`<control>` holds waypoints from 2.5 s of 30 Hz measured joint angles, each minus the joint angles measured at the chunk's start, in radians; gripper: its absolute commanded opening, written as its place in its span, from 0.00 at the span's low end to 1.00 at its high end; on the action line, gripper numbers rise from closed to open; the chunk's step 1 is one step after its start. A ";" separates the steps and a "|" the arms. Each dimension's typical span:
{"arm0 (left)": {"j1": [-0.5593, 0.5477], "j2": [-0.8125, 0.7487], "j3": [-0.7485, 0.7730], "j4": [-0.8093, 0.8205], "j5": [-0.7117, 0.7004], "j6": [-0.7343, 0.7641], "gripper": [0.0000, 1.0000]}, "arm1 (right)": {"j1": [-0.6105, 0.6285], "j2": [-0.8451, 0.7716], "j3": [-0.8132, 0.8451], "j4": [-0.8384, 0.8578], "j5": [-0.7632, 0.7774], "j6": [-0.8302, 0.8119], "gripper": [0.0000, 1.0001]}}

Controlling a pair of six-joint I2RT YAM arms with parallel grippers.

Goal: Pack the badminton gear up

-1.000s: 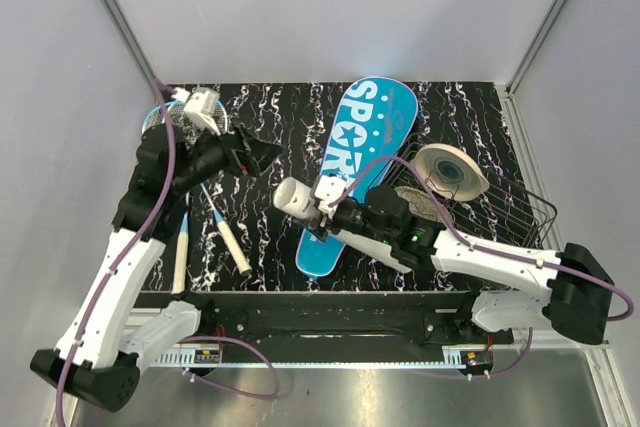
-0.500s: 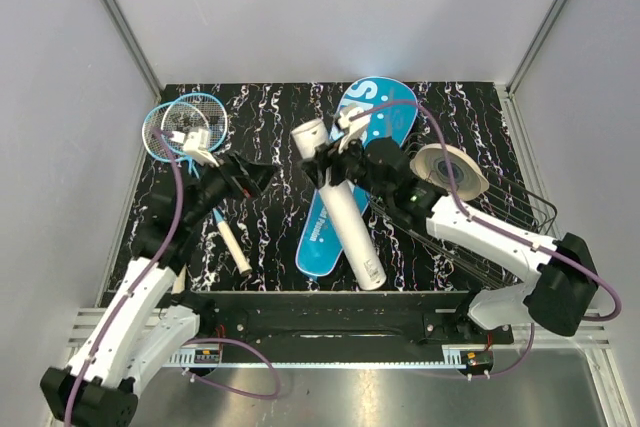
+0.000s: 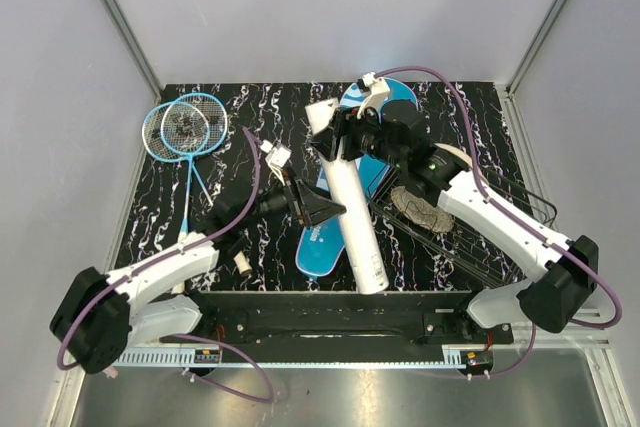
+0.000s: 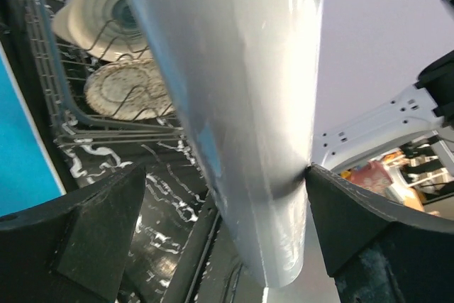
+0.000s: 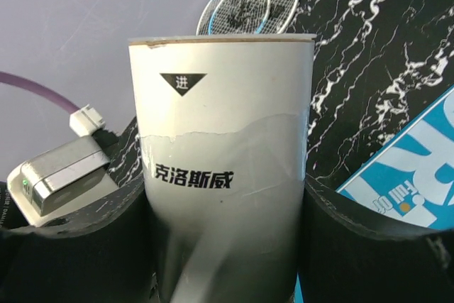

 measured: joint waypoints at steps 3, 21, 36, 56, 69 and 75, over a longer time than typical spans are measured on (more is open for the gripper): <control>-0.003 0.074 0.010 0.099 0.039 -0.049 0.97 | -0.003 0.010 0.000 -0.013 -0.025 0.010 0.25; 0.050 0.111 0.052 0.140 0.069 -0.094 0.41 | -0.084 -0.096 -0.086 -0.051 -0.206 0.026 0.92; 0.112 -0.072 0.116 -0.106 -0.081 -0.013 0.43 | -0.075 -0.156 -0.253 -0.011 -0.537 -0.027 0.79; 0.135 -0.092 0.171 -0.272 -0.253 -0.059 0.99 | 0.032 -0.013 -0.091 -0.129 -0.257 -0.205 0.48; 0.209 -0.383 0.329 -0.722 -0.558 0.144 0.99 | -0.217 0.149 0.132 -0.238 -0.012 -0.503 0.45; 0.175 -0.504 0.250 -0.829 -0.620 0.239 0.99 | -0.457 0.338 0.384 -0.264 0.098 -0.663 0.44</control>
